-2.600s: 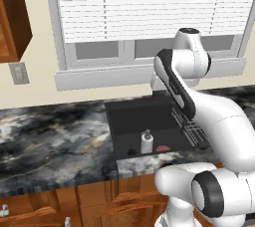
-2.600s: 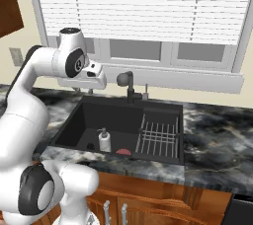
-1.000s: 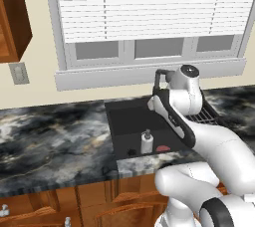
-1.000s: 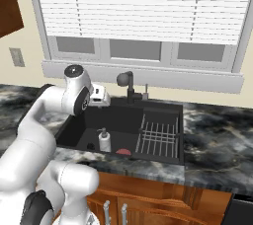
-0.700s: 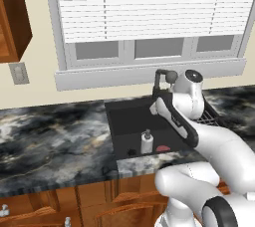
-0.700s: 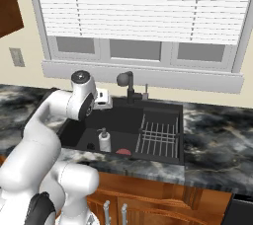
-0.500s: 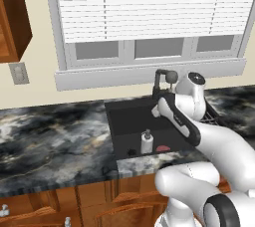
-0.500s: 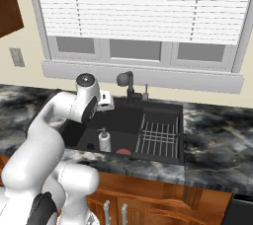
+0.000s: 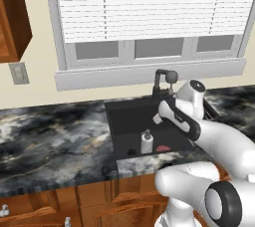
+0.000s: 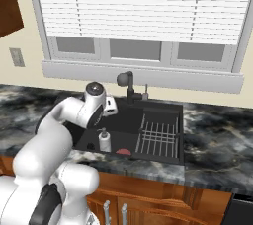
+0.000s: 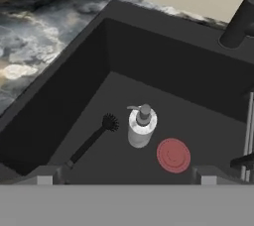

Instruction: Pick up the dish brush and soap dispenser from the sink, and place them back in the cabinet, and close the cabinet door.

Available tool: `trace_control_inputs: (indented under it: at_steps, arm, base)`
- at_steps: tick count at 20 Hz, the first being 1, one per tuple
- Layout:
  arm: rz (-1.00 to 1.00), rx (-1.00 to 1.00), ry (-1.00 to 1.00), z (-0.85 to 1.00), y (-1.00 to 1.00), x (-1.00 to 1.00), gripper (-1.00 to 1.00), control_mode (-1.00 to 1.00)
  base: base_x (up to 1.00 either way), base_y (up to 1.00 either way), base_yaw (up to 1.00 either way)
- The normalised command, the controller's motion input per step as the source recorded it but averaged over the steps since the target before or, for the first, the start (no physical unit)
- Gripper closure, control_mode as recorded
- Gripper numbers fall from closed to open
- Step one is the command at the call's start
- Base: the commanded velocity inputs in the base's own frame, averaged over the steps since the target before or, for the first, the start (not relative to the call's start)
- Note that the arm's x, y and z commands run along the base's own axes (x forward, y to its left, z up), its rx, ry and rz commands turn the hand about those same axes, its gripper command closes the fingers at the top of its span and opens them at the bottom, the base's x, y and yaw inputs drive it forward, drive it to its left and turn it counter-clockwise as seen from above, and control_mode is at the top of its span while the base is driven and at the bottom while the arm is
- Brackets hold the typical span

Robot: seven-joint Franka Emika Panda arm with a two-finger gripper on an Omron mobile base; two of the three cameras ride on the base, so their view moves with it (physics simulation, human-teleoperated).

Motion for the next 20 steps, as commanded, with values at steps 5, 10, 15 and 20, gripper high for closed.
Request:
trace_control_inputs:
  at_steps: [5, 10, 15, 20]
  arm:
    - [0.05, 0.00, 0.00, -0.40, 0.00, 0.22, -1.00, -1.00]
    - [0.06, 0.00, 0.00, -0.32, -0.09, 0.19, -1.00, -1.00]
    - [0.08, 0.00, 0.00, -0.28, -0.12, 0.13, -1.00, -1.00]
    - [0.08, 0.00, -0.01, -0.29, -0.12, 0.14, -1.00, -1.00]
  base:
    - [0.00, 0.00, 0.00]
    - [0.00, 0.00, 0.00]
    - [0.00, 0.00, 0.00]
    - [0.00, 0.00, 0.00]
